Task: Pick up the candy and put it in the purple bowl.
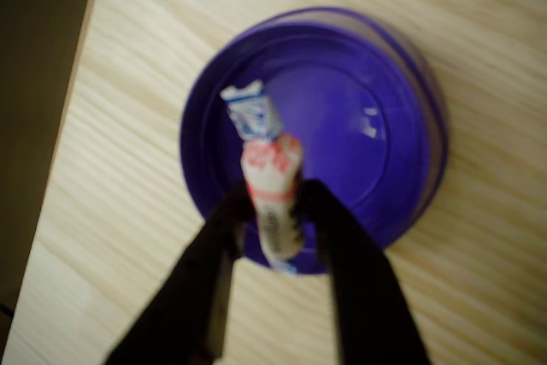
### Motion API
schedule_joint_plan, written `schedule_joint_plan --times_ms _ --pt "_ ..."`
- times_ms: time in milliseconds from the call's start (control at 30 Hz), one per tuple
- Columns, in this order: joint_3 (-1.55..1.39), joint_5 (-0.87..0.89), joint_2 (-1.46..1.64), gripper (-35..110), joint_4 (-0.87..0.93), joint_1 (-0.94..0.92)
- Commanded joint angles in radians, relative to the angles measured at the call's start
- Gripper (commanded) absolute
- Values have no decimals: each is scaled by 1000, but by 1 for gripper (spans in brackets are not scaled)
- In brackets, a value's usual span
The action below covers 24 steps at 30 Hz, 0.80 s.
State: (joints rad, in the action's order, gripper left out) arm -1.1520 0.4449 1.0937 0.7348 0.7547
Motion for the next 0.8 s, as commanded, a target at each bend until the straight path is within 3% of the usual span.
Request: schedule_joint_plan --times_ms 0,200,367,500,767 --pt "91 2 66 8 17 6" --pt "110 5 67 17 44 8" --pt "126 25 97 16 92 18" --pt "170 80 176 0 224 48" --pt "287 179 364 0 572 121"
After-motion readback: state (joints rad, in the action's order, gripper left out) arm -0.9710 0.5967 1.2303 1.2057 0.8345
